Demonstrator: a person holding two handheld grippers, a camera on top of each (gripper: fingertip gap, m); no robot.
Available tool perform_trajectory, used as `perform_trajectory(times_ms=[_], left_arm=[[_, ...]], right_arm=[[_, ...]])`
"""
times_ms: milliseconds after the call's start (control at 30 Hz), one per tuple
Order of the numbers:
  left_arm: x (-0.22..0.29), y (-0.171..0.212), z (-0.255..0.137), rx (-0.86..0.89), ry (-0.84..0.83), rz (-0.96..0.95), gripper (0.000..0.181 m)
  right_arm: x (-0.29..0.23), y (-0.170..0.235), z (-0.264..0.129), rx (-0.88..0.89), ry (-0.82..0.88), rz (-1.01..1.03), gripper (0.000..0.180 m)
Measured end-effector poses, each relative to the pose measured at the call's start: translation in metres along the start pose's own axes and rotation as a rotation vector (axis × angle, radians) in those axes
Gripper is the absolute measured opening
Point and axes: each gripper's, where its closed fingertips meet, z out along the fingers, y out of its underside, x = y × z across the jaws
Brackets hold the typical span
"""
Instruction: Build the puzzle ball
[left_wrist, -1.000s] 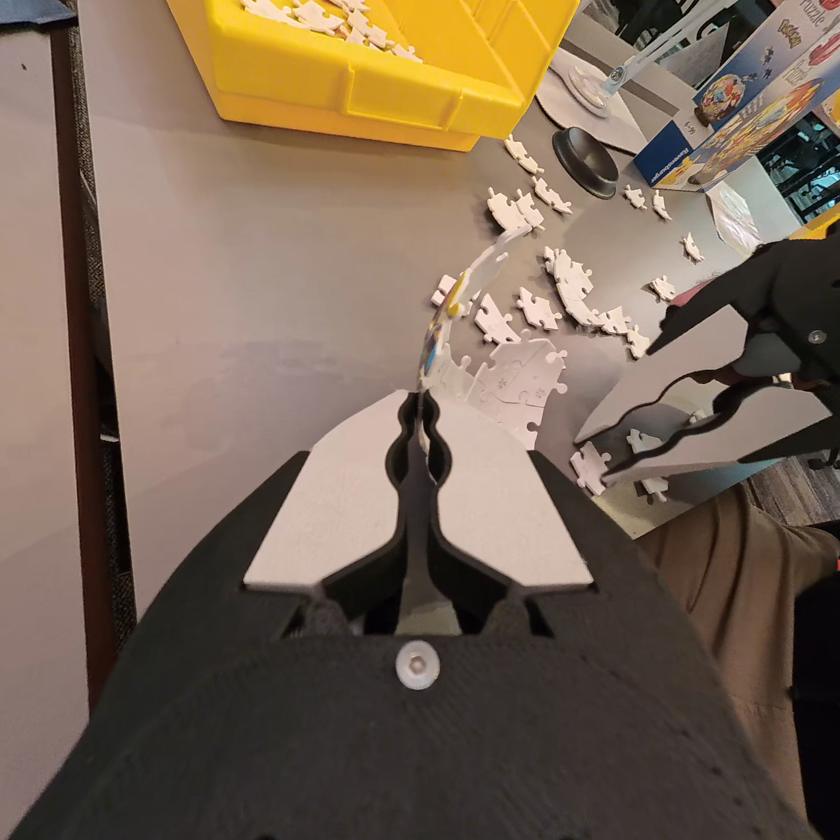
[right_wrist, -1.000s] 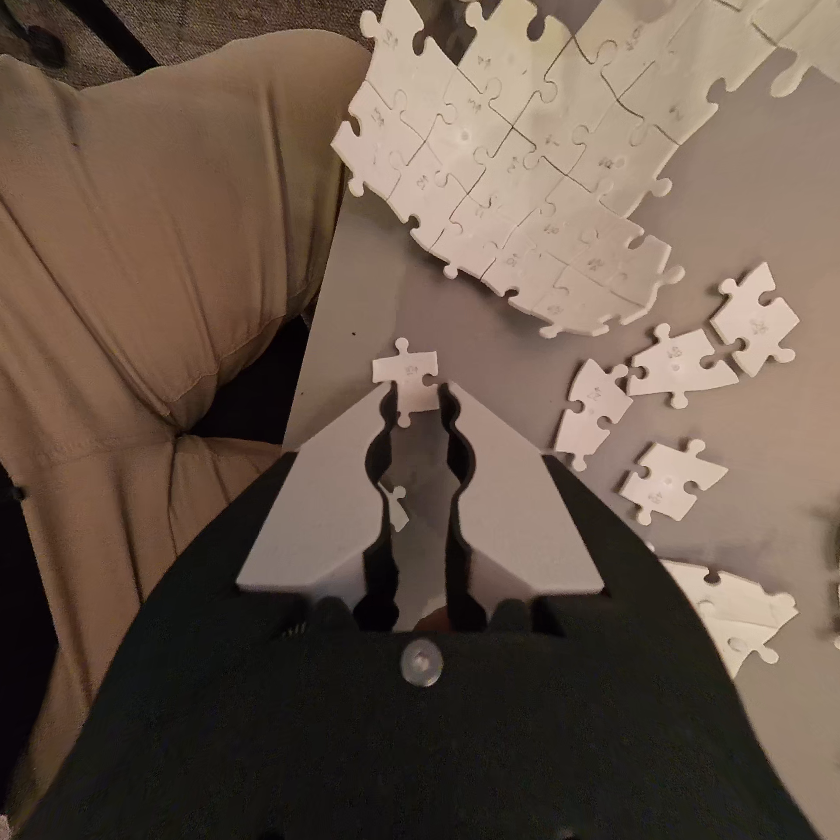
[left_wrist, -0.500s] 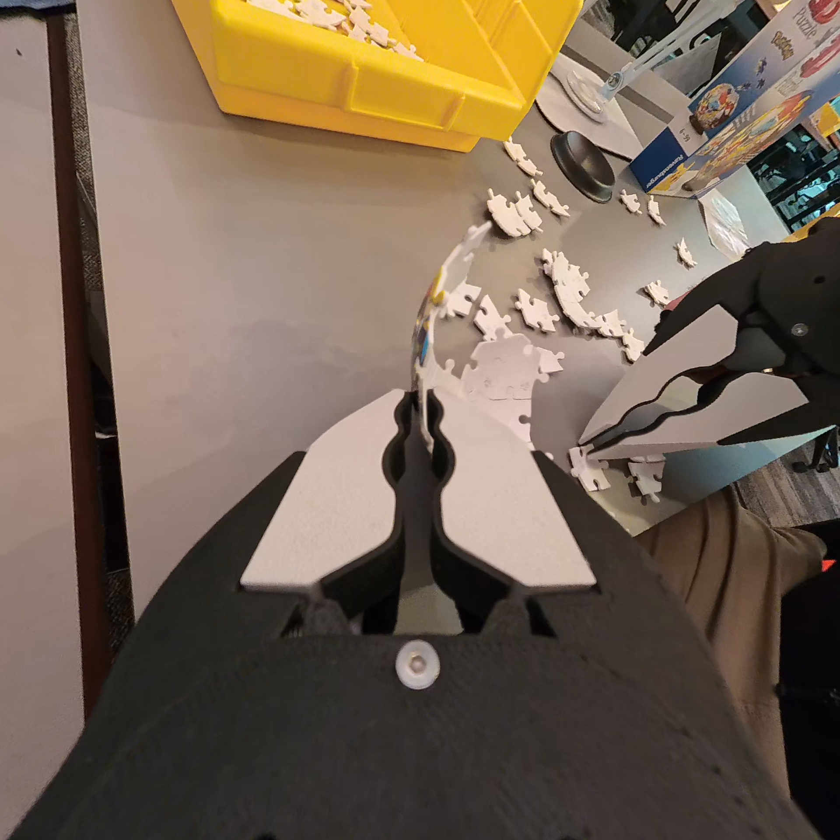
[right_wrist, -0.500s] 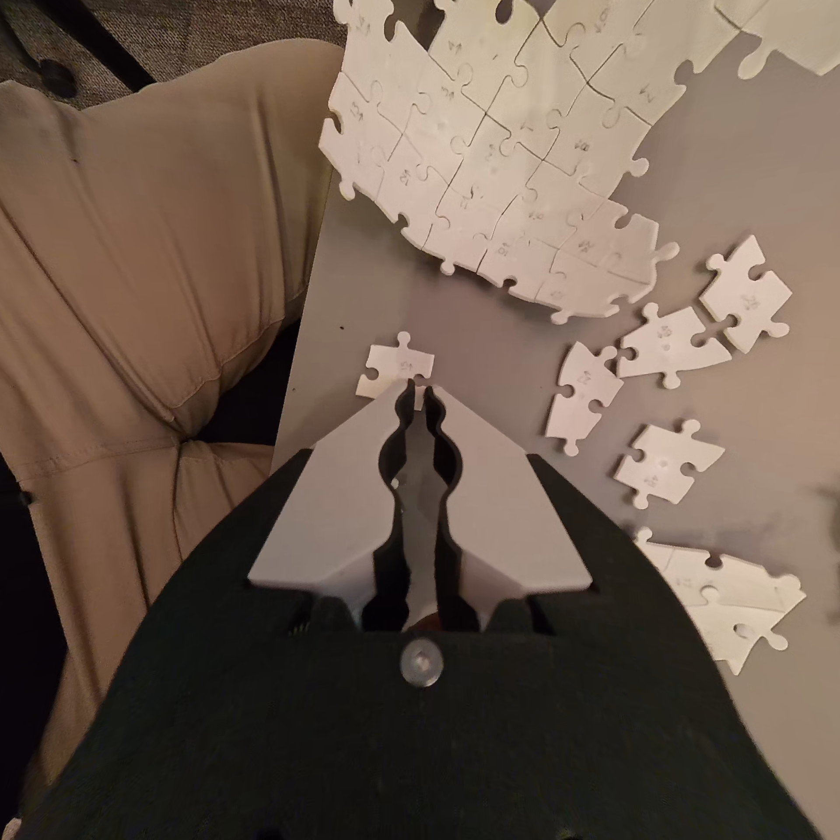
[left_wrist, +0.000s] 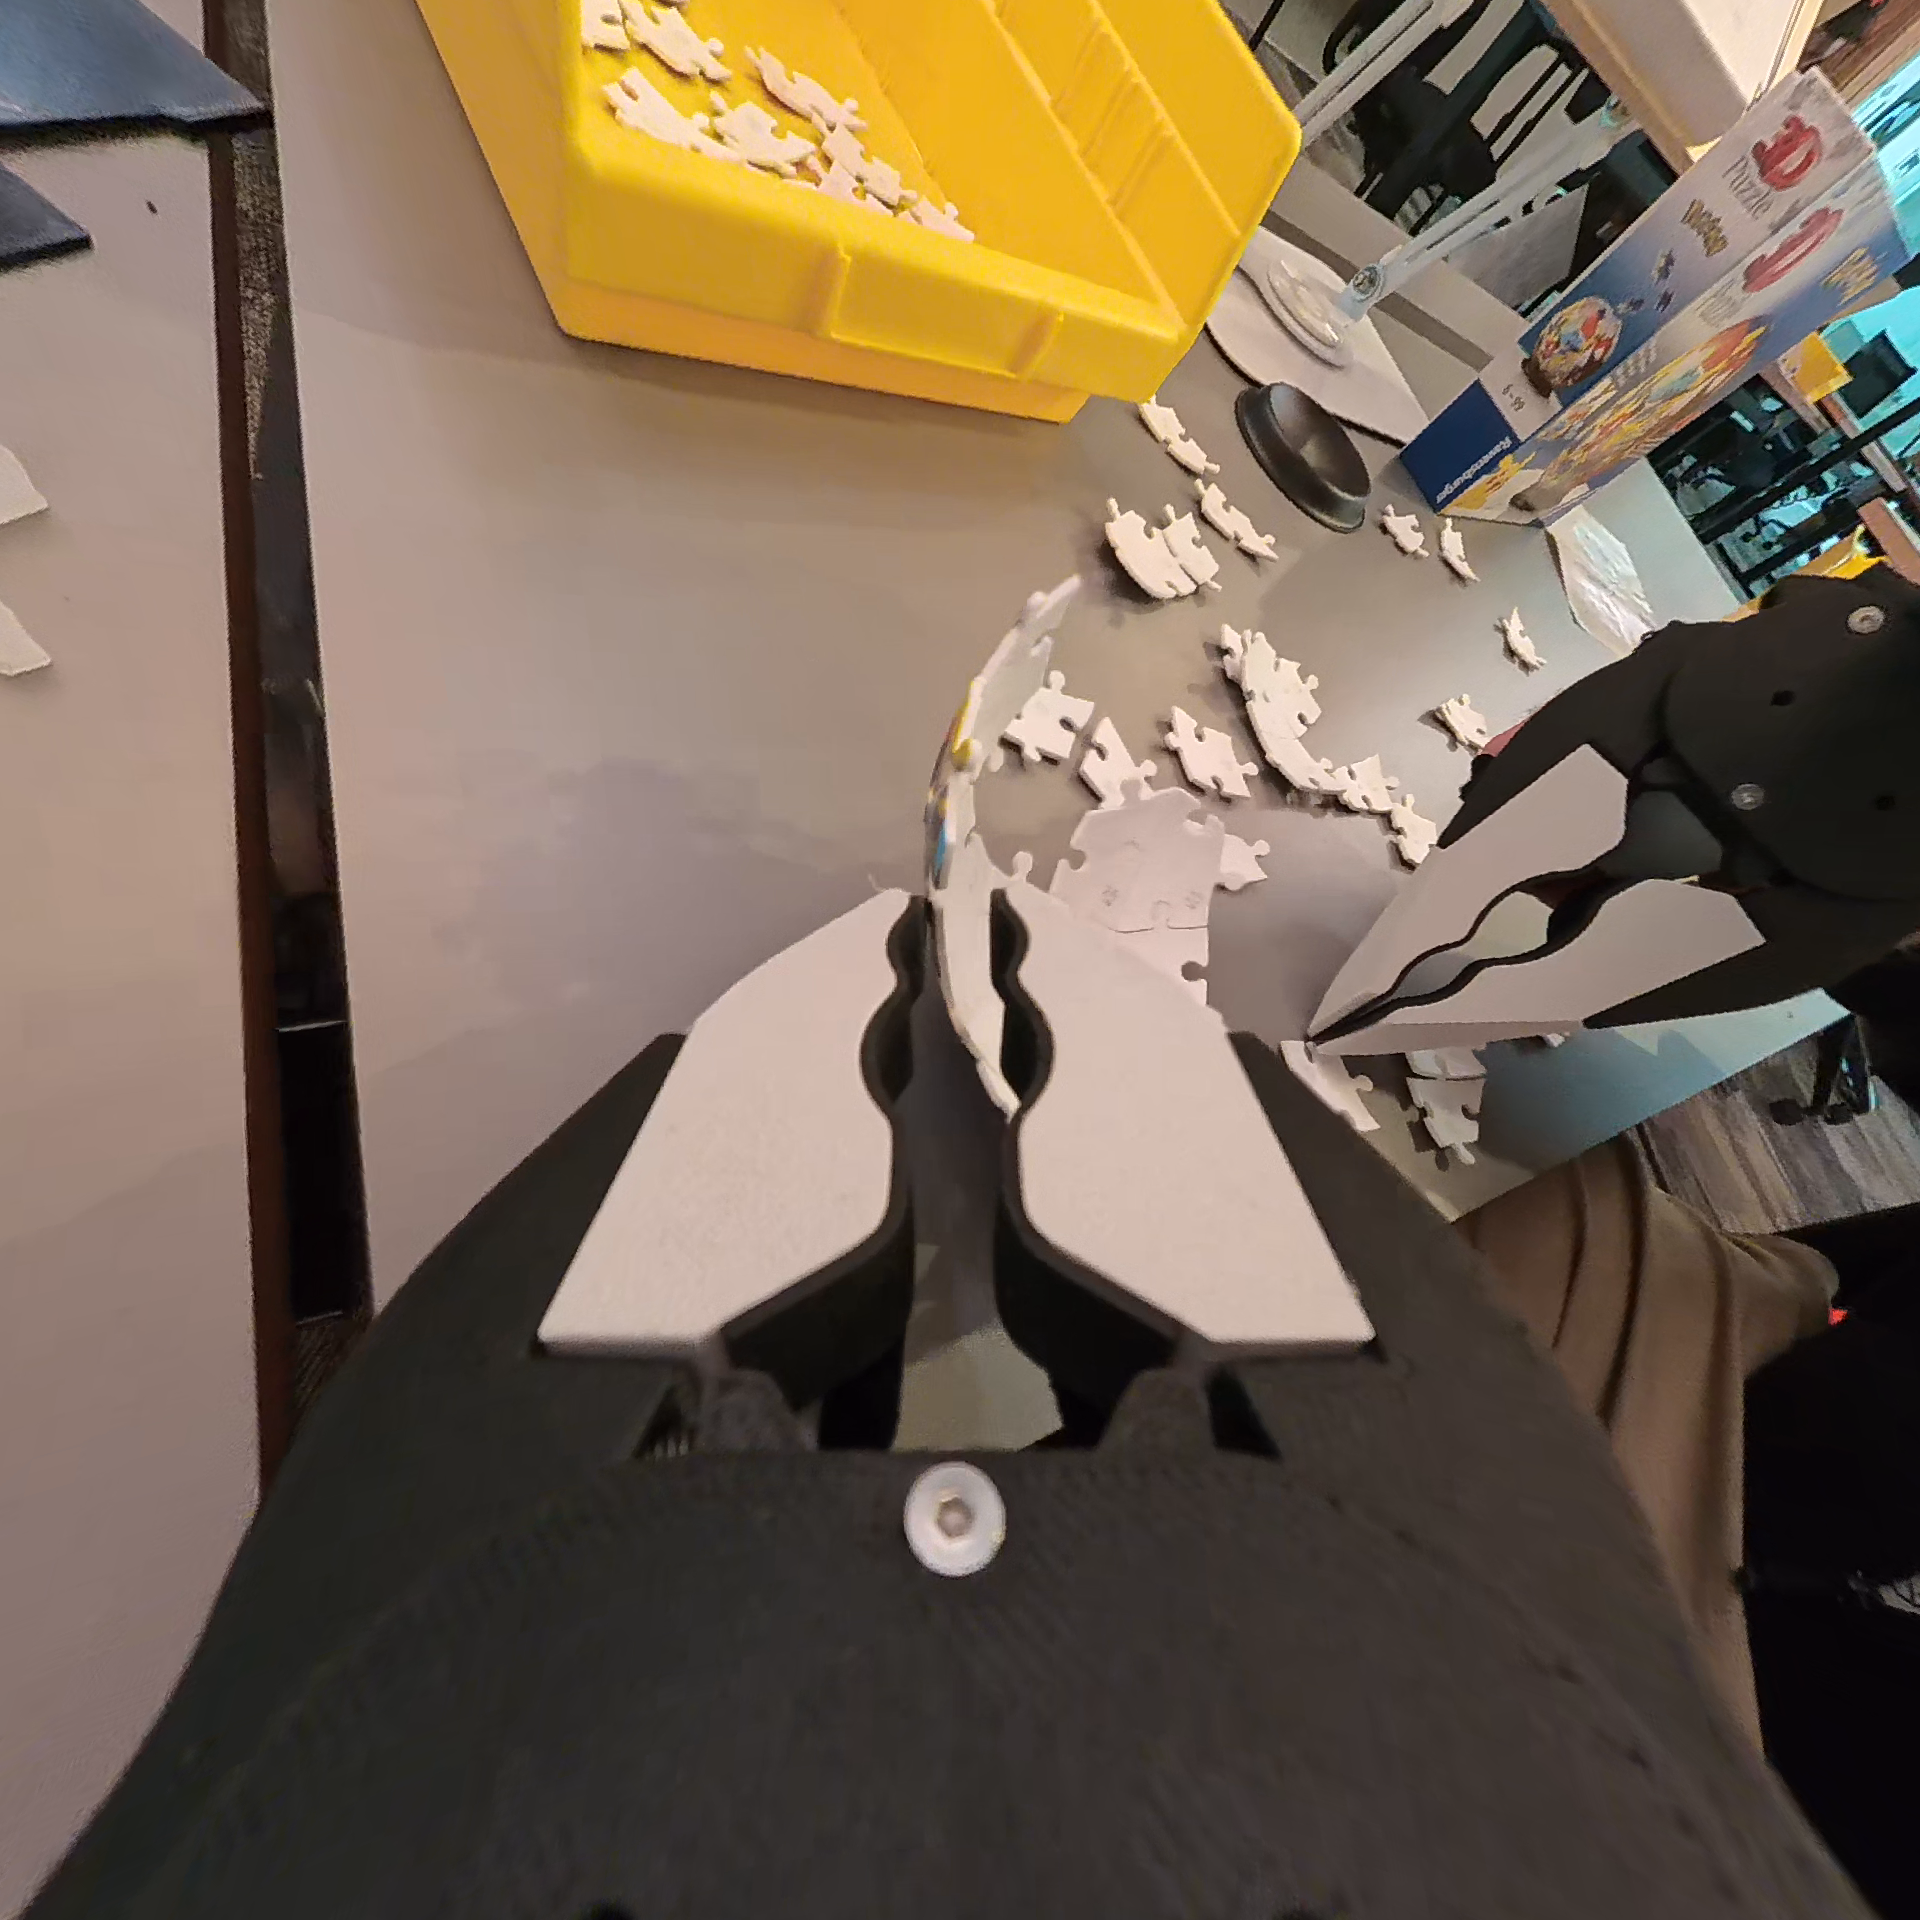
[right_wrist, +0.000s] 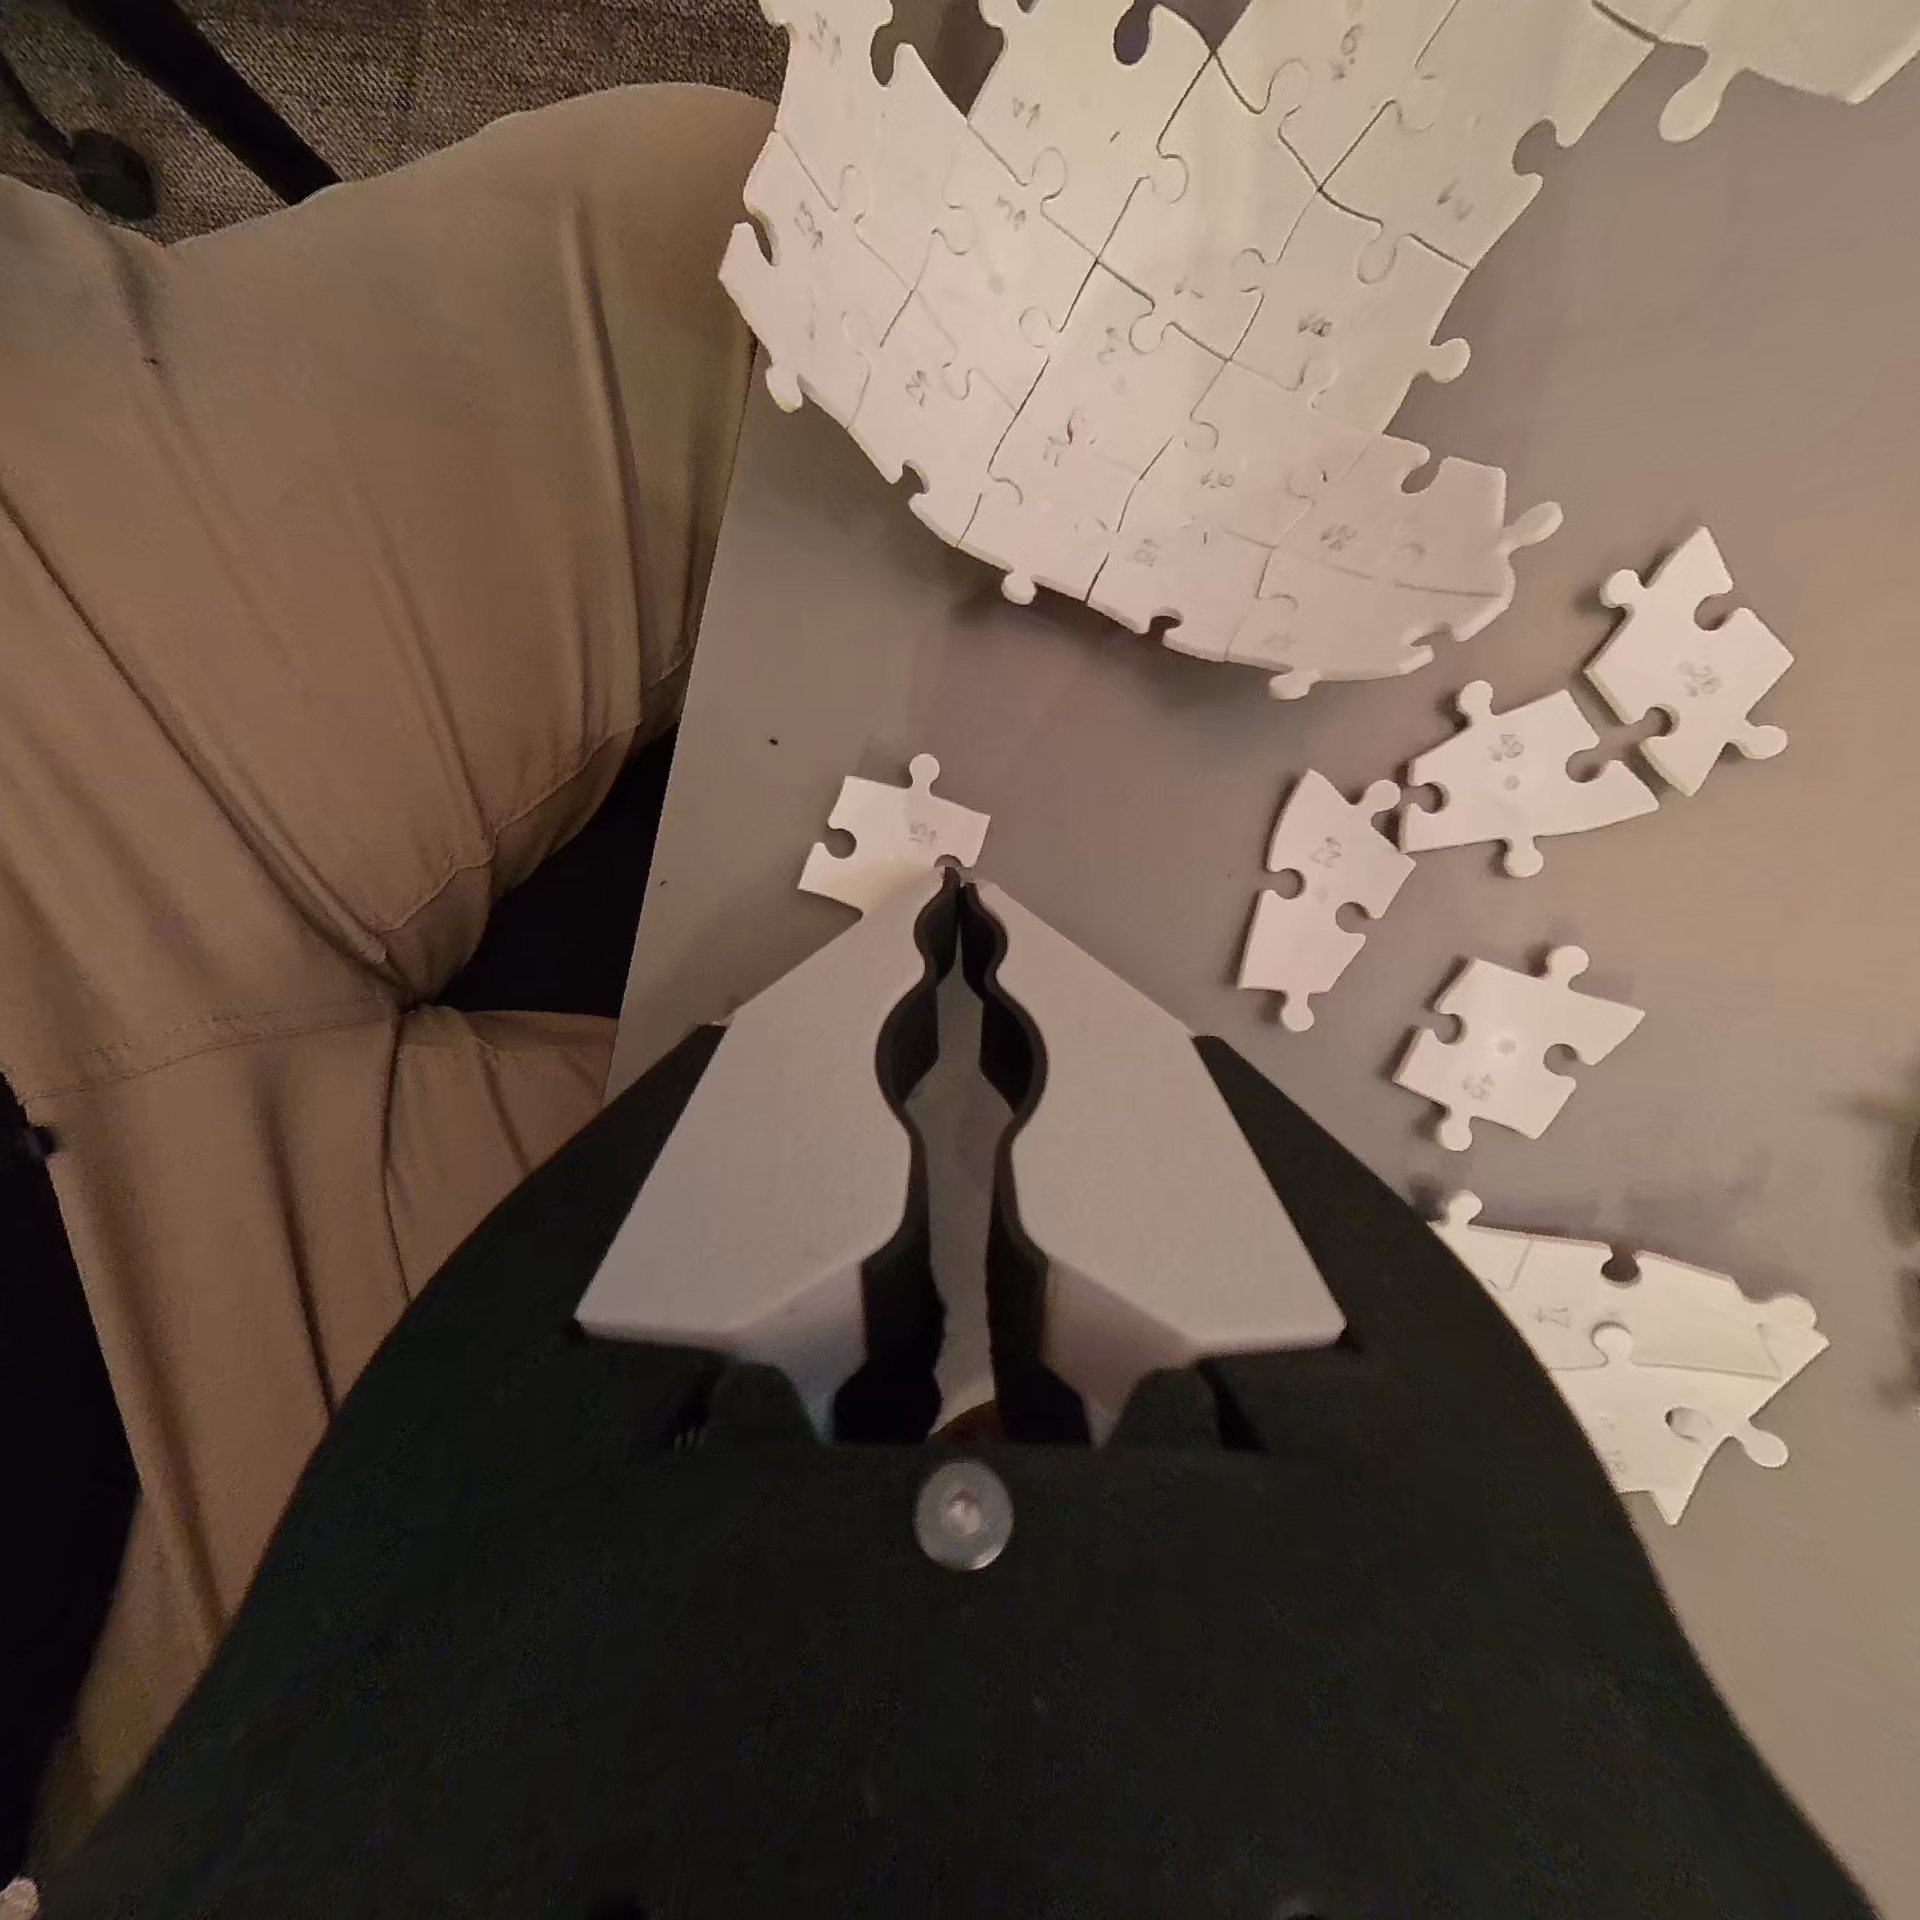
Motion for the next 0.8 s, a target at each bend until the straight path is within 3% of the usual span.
perform_trajectory(times_ms=[33,800], left_arm=[[-0.0001,-0.0007,-0.0005,0.005,0.002,-0.002,0.012],[-0.0069,-0.0056,-0.0054,0.041,0.013,-0.022,0.012]], right_arm=[[0.0001,0.0000,-0.0001,0.000,-0.001,0.001,0.000],[-0.0010,-0.0026,-0.0066,0.022,-0.016,-0.001,0.013]])
